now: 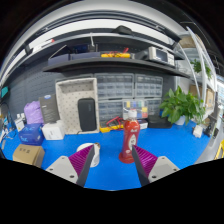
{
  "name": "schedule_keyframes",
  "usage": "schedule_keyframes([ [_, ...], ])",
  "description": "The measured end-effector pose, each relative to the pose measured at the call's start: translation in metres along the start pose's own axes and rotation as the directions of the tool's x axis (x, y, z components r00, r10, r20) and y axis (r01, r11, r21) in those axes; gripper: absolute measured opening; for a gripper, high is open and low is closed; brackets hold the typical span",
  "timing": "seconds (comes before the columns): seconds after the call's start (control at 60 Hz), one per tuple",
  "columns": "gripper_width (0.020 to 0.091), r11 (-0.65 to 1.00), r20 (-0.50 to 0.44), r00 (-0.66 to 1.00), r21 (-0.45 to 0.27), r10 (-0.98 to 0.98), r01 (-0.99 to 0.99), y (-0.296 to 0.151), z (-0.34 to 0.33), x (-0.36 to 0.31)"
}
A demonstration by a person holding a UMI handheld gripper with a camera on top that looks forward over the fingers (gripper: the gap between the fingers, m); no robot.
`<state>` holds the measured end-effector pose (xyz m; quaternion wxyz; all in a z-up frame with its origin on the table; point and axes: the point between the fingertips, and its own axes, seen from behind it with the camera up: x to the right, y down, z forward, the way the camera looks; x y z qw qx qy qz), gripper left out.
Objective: Pour water
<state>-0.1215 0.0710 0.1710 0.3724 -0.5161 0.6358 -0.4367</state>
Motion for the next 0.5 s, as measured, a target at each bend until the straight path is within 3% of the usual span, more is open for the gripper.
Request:
schedule_keyframes([
  [0.183, 0.0771, 0.999, 0.06, 0.998, 0.03, -0.033, 0.032, -0.025, -0.031, -0.035],
  [0.5, 0.0772, 0.996, 0.065, 0.998, 0.085, -0.023, 0.017, -0.056, -0.057, -0.045],
])
